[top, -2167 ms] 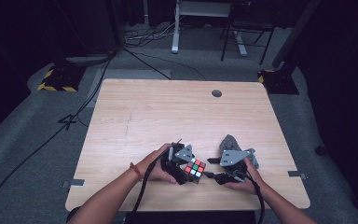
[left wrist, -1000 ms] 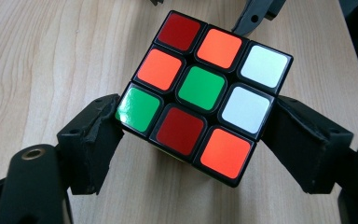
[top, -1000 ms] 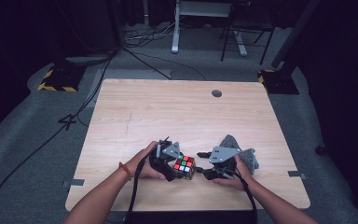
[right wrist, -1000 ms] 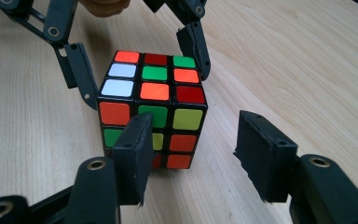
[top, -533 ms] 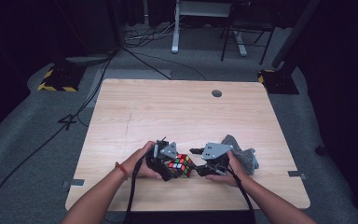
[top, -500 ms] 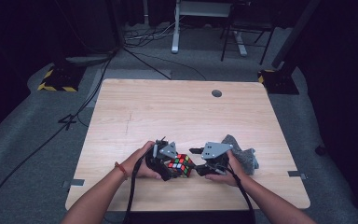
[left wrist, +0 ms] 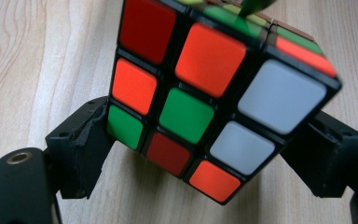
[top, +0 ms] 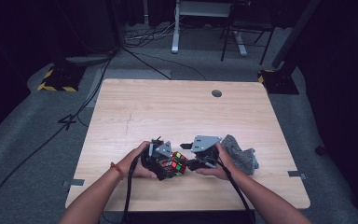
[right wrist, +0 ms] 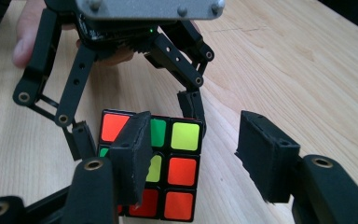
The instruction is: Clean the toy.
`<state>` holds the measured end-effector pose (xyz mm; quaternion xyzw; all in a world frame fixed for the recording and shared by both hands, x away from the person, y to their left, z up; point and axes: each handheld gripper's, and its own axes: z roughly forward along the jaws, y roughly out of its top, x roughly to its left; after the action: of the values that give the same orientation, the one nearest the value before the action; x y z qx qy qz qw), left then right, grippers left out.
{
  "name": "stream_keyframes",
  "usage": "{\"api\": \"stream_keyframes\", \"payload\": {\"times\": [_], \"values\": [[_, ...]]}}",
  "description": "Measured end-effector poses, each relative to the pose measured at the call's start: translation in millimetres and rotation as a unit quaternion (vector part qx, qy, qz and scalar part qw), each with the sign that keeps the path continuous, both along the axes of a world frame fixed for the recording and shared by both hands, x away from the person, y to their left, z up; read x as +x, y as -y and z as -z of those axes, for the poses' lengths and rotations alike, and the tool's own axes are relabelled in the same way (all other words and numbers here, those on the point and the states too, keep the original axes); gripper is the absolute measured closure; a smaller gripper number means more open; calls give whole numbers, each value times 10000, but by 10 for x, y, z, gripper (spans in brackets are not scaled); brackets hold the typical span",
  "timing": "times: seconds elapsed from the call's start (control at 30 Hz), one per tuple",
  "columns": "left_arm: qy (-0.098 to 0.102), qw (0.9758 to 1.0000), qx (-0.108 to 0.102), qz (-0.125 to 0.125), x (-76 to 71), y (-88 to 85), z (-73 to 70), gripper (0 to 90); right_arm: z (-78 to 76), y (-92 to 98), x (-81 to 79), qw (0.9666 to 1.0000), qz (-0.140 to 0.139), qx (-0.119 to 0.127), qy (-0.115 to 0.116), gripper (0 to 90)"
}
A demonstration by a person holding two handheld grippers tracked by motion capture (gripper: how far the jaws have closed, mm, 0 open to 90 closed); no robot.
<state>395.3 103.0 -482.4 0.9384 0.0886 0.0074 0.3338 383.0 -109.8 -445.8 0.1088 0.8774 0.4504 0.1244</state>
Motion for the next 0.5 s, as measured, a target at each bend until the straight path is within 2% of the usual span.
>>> {"api": "stream_keyframes", "payload": {"times": [0.17,0.23,0.33,0.37,0.5], "values": [[-10,10000,33,-24,1,-33,1,161,3,-119,44,10000,-82,-6,-31,451],[50,10000,16,-22,-5,-34,10,164,14,-154,40,9999,-118,-18,-37,451],[119,9998,-134,-60,-19,-48,-16,195,56,-200,35,9997,-147,-211,-11,437],[112,9997,-204,-49,-19,-50,-29,198,67,-202,38,9997,-157,-142,-106,436],[100,9997,-232,-52,-27,-50,-35,207,52,-201,22,9997,-180,-124,-76,437]]}}
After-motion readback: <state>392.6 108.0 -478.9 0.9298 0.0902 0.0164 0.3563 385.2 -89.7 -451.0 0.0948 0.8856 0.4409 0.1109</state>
